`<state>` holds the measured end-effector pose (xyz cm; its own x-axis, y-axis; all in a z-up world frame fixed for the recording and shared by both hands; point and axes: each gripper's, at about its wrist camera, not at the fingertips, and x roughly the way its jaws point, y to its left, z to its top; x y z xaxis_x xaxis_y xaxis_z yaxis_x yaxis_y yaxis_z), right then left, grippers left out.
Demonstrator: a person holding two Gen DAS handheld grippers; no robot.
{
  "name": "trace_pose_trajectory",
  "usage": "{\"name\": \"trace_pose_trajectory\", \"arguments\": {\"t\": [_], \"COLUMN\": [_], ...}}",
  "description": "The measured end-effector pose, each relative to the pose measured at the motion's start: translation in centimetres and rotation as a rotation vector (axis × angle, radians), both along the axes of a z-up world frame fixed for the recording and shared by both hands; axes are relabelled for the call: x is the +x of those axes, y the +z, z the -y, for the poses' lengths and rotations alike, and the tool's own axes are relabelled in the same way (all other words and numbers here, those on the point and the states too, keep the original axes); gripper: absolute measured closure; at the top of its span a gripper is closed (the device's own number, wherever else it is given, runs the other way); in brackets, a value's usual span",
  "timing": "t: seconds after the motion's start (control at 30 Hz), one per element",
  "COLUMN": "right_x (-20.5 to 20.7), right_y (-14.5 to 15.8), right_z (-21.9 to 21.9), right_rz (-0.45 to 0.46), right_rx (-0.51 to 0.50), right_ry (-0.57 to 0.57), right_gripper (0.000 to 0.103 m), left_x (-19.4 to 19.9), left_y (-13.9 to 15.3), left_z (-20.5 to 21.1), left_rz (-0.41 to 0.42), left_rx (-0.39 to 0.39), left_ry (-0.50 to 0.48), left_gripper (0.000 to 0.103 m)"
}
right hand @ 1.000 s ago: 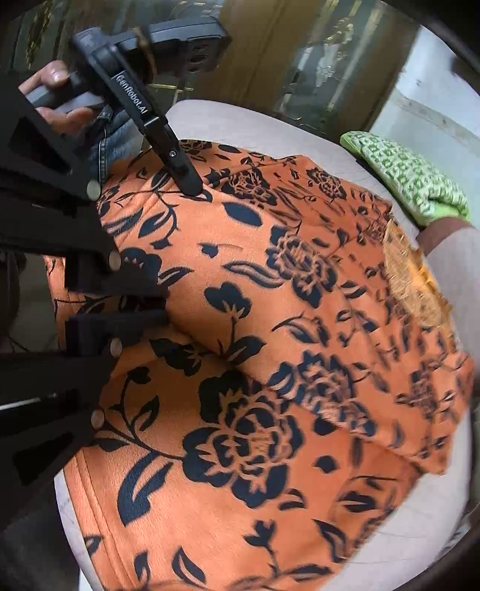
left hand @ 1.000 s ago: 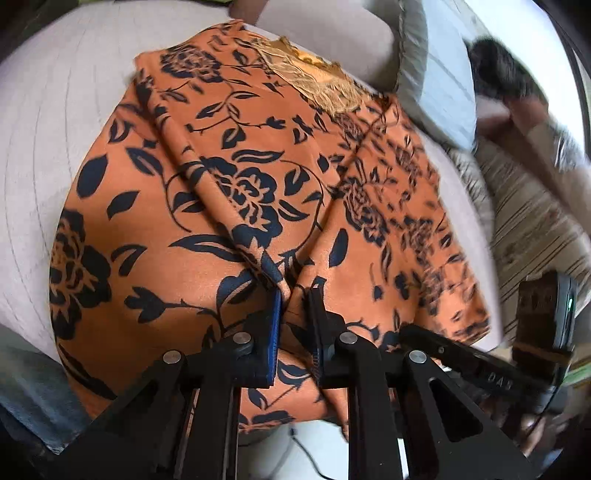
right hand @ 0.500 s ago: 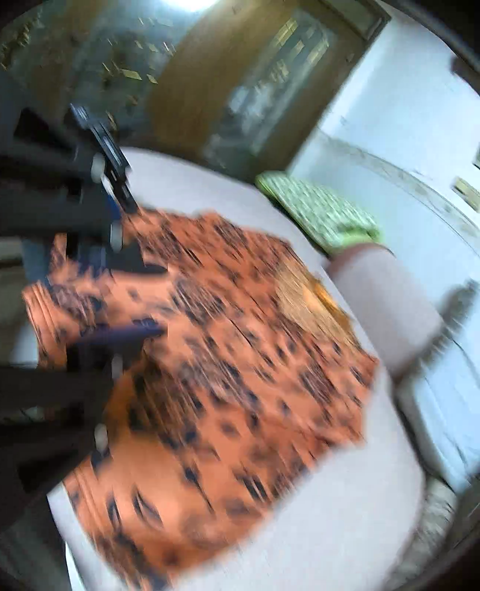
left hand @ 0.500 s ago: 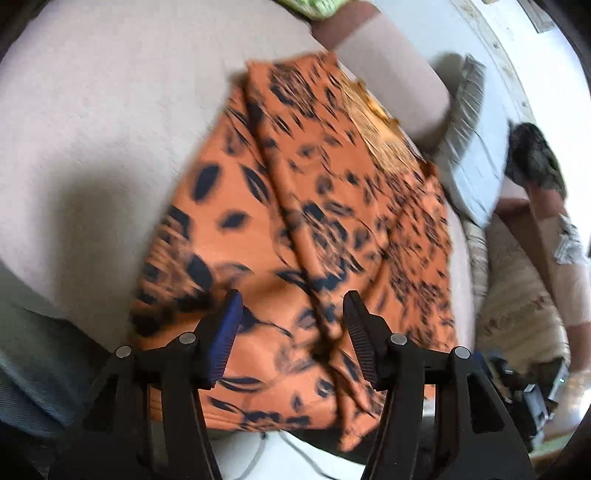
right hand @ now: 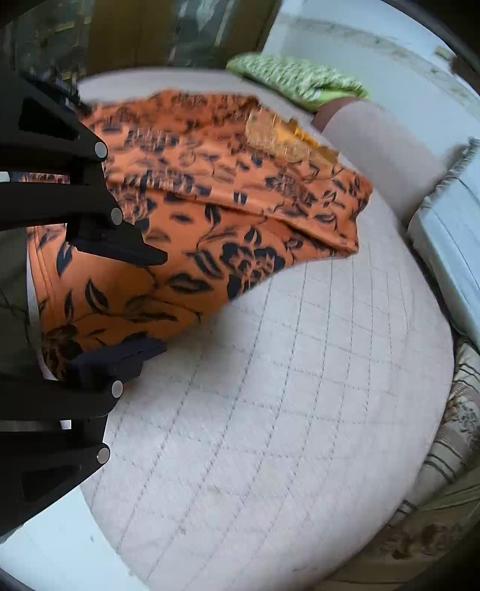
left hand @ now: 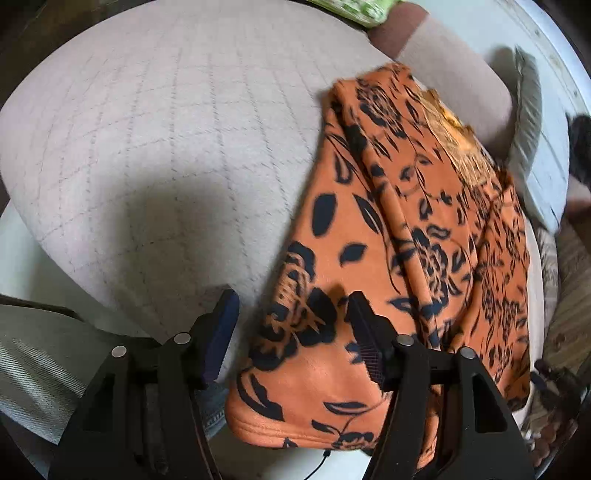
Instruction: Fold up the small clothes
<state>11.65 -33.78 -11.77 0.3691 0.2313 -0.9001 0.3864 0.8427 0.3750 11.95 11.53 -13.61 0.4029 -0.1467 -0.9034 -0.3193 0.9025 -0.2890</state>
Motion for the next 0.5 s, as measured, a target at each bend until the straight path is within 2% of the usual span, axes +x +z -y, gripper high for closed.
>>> {"name": "trace_pose_trajectory", "arguments": {"t": [0.03, 0.07, 0.2, 0.23, 0.27, 0.3, 0.33, 0.4, 0.5], "right_x": [0.1, 0.1, 0.1, 0.0, 0.0, -0.1, -0.2, -0.4, -0.6], "right_y": [-0.2, -0.6, -2.6, -2.7, -2.8, -2.8, -2.8, -2.8, -2.4], "right_z": [-0.3, -0.6, -1.0, -1.1, -1.3, -1.5, -1.5, -1.7, -1.7], "right_rz": [-0.024, -0.051, -0.132, -0.132, -0.135, -0.141, -0.14, -0.131, -0.128], "right_rx": [-0.053, -0.06, -0.029, -0.046, -0.068, -0.088, -0.089, -0.089, -0.098], "right_ry": [-0.005, 0.003, 0.042, 0.047, 0.052, 0.057, 0.061, 0.058, 0.06], "right_gripper": [0.064, 0.064, 0.067, 0.072, 0.082, 0.087, 0.094, 0.096, 0.098], "left_x": [-0.2, -0.4, -1.1, -1.0, -1.0, -1.0, -1.1, -1.3, -1.1], "left_y": [-0.1, -0.2, -0.7, -0.7, -0.6, -0.5, -0.4, -0.1, 0.0], "left_z": [0.1, 0.3, 1.4, 1.7, 2.1, 2.2, 2.2, 1.9, 1.5], "left_rz": [-0.002, -0.006, -0.02, -0.022, -0.018, -0.007, 0.001, 0.022, 0.027], "left_rx": [0.004, 0.015, 0.083, 0.099, 0.12, 0.128, 0.132, 0.116, 0.071], "left_ry": [-0.01, -0.015, -0.033, -0.041, -0.048, -0.05, -0.051, -0.058, -0.05], "left_gripper": [0.039, 0.039, 0.039, 0.039, 0.043, 0.053, 0.059, 0.094, 0.097]}}
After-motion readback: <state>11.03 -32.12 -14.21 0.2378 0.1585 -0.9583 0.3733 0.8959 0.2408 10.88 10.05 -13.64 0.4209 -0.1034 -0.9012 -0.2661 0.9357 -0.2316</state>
